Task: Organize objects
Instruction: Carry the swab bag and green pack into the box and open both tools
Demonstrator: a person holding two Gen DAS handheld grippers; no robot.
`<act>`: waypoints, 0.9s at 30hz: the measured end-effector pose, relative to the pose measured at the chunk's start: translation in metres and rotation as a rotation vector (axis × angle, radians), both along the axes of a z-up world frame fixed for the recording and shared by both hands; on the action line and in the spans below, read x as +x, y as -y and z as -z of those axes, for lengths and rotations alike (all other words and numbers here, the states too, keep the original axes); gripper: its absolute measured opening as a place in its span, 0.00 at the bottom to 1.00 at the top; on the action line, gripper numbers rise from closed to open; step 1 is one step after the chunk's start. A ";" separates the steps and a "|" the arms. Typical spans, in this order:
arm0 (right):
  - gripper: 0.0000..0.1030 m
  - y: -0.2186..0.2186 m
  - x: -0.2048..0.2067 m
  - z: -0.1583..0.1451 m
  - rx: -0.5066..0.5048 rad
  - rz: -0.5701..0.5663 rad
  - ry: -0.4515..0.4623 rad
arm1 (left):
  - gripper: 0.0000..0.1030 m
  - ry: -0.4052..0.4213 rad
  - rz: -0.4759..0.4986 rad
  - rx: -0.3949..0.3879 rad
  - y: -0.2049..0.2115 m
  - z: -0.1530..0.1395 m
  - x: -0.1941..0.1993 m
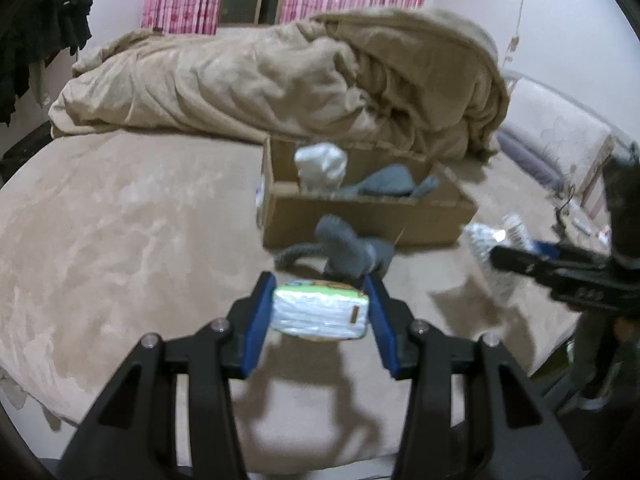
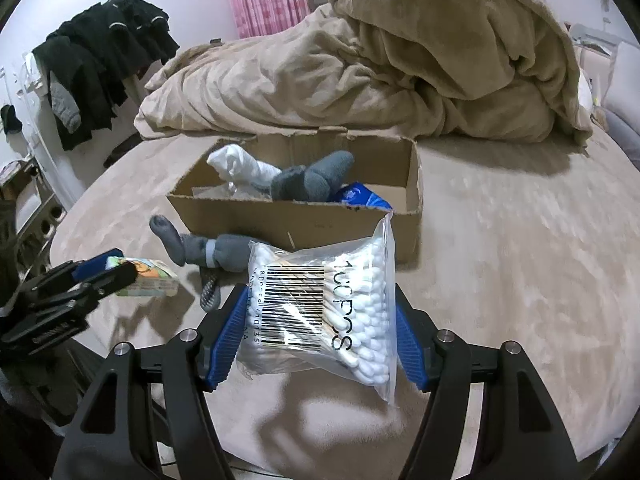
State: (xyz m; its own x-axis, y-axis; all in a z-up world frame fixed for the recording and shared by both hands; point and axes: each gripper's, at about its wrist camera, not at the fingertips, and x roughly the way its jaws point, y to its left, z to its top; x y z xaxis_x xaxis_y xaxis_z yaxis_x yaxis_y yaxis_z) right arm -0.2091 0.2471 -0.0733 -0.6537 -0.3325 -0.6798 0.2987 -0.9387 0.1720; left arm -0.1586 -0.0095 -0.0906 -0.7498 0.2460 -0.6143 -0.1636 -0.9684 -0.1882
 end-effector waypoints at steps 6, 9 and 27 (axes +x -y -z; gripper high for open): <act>0.68 -0.005 -0.001 -0.031 -0.055 0.028 -0.039 | 0.46 -0.109 0.028 0.041 0.000 -0.050 0.011; 0.68 -0.007 -0.002 -0.057 -0.088 0.038 -0.101 | 0.46 -0.160 0.053 0.038 -0.009 -0.073 0.004; 0.68 -0.011 -0.107 -0.064 -0.011 0.085 -0.120 | 0.46 -0.155 0.101 -0.007 -0.058 -0.080 -0.117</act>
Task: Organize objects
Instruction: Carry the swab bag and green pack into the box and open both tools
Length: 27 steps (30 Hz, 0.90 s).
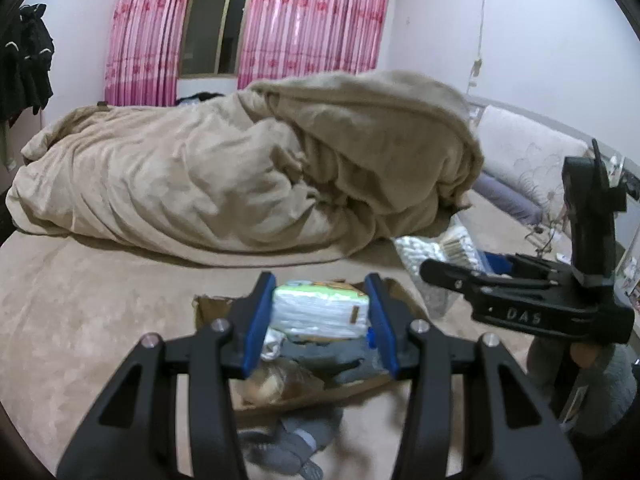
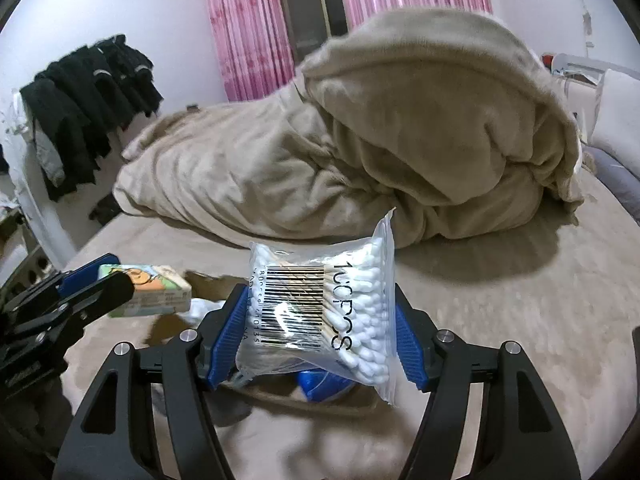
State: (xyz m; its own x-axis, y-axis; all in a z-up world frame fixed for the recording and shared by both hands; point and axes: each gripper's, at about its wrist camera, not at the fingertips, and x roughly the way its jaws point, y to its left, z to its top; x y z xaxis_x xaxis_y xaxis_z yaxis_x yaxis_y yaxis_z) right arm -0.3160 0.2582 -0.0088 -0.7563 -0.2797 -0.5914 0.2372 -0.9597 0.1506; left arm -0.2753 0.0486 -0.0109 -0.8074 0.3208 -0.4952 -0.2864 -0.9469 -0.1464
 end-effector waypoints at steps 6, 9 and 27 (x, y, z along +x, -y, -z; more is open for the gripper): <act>0.68 0.009 -0.027 0.028 0.024 -0.007 0.060 | 0.46 0.068 0.005 -0.006 -0.008 0.031 -0.044; 0.68 0.010 -0.038 0.043 0.016 0.003 0.097 | 0.46 0.118 0.013 -0.018 -0.015 0.051 -0.061; 0.82 -0.009 -0.021 0.031 -0.072 0.039 0.082 | 0.77 0.147 -0.037 0.031 0.020 0.037 -0.024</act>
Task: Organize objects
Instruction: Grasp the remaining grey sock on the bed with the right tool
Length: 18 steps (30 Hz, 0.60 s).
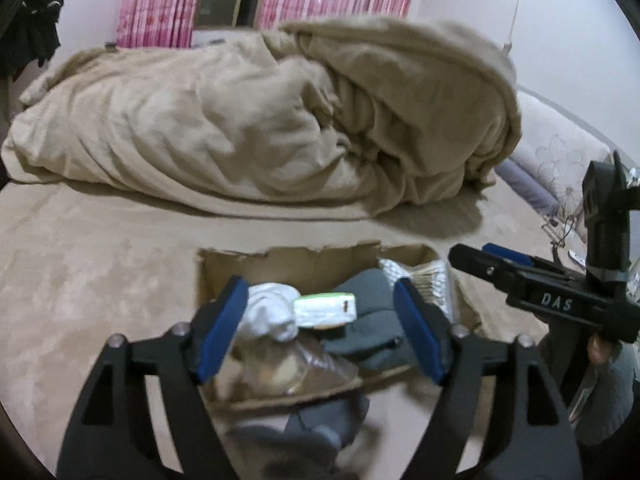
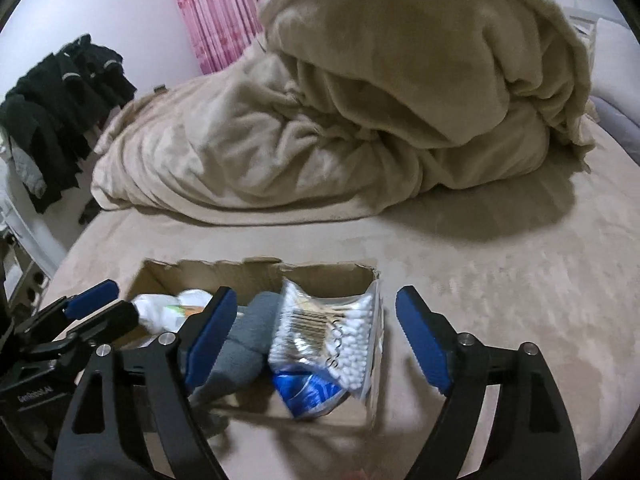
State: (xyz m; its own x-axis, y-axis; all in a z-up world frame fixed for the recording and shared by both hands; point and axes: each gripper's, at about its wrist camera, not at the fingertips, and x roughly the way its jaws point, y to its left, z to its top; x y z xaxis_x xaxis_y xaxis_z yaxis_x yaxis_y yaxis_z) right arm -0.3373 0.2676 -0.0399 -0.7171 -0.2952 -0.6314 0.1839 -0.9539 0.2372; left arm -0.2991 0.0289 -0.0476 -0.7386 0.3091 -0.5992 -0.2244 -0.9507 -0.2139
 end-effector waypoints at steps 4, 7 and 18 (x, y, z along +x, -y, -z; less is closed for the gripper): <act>0.82 0.006 0.026 -0.019 0.003 -0.023 -0.062 | 0.78 -0.032 -0.017 -0.007 0.019 -0.016 0.030; 0.82 0.010 0.049 -0.029 -0.013 -0.043 -0.106 | 0.79 -0.048 -0.026 0.002 0.032 -0.025 0.055; 0.82 0.038 0.110 -0.013 -0.011 -0.175 -0.122 | 0.79 -0.093 -0.112 -0.104 0.061 -0.009 0.117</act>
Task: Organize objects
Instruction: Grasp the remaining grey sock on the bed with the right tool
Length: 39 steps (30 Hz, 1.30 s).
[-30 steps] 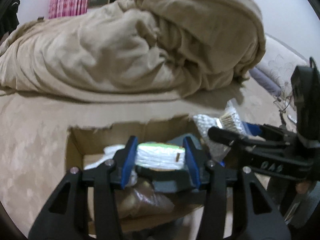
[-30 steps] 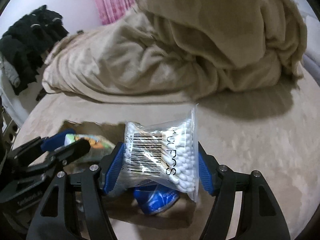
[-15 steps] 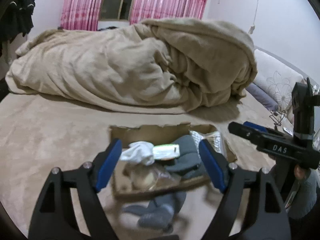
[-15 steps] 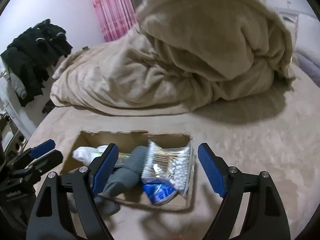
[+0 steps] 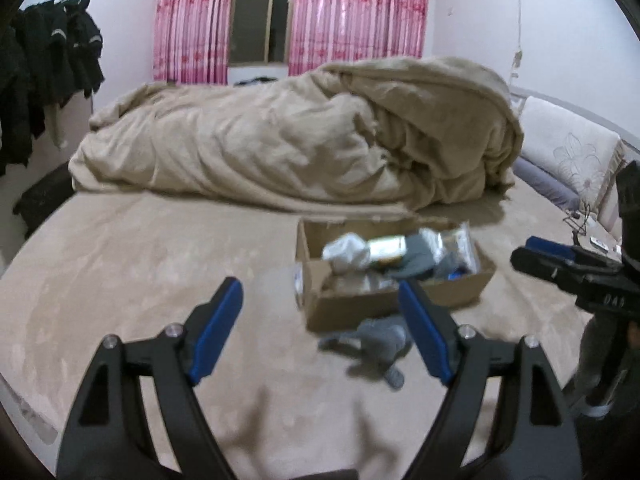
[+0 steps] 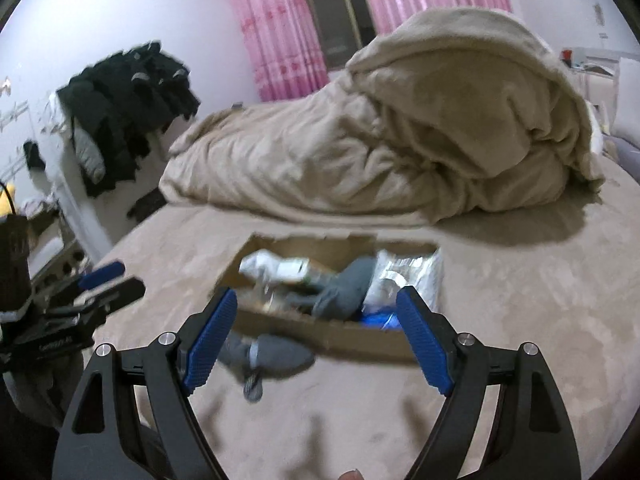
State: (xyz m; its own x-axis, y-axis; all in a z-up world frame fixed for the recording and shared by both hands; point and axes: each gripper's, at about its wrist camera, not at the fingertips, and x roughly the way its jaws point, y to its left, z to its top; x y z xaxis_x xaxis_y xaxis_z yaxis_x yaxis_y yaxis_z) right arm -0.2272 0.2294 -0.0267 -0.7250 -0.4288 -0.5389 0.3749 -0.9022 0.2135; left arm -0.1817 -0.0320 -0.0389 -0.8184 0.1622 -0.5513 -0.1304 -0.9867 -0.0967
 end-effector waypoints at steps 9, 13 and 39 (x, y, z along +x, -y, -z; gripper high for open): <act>0.82 0.033 -0.005 0.048 0.050 -0.055 0.125 | 0.79 0.082 -0.017 -0.078 -0.002 0.043 0.005; 0.82 0.044 -0.011 0.056 0.048 -0.066 0.133 | 0.79 0.099 -0.039 -0.083 0.002 0.054 -0.001; 0.41 0.102 -0.045 0.106 0.065 -0.128 0.255 | 0.79 0.206 -0.035 0.019 0.028 0.084 -0.013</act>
State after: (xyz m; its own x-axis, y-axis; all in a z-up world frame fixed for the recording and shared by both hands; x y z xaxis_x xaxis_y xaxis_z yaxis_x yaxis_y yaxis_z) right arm -0.2726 0.1277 -0.1323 -0.5047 -0.4664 -0.7265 0.4279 -0.8660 0.2587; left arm -0.1948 -0.0597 -0.1234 -0.6942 0.1477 -0.7045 -0.0715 -0.9880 -0.1367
